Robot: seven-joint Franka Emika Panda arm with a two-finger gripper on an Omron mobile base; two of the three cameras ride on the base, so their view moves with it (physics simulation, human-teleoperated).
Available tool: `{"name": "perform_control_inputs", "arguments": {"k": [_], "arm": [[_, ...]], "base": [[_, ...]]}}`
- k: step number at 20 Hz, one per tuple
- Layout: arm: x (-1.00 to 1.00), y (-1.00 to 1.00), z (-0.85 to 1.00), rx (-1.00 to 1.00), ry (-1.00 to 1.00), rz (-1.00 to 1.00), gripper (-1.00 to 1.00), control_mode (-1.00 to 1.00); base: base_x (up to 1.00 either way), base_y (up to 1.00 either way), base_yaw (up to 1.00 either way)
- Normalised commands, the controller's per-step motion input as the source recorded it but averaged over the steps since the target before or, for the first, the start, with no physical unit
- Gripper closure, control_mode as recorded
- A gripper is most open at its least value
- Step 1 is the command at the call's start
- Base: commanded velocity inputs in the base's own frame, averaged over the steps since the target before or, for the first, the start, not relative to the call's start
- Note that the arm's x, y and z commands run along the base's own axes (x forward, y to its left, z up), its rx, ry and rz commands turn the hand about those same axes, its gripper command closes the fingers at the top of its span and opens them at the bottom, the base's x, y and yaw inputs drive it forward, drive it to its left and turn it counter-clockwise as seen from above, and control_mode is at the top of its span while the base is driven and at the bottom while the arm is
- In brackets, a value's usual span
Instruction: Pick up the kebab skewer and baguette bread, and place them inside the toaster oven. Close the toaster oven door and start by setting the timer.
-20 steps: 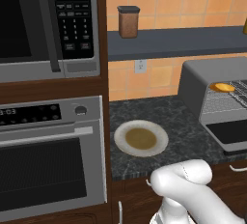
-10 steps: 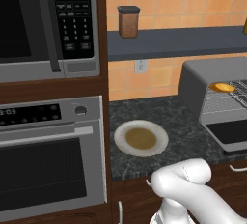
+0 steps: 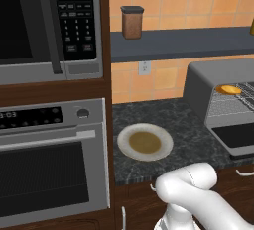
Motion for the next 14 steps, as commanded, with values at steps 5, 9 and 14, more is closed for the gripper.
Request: {"name": "perform_control_inputs", "arguments": {"k": [5, 9, 14], "arm": [[0.02, -0.02, 0.01, 0.00, -0.01, 0.00, -1.00, -1.00], [0.00, 0.00, 0.12, 0.00, -0.01, -0.01, -1.00, -1.00], [0.01, 0.00, 0.19, 0.00, 0.00, -0.05, -1.00, -1.00]], "base": [[0.00, 0.00, 0.00], [0.00, 0.00, 0.00], [0.00, 0.00, 0.00]]}}
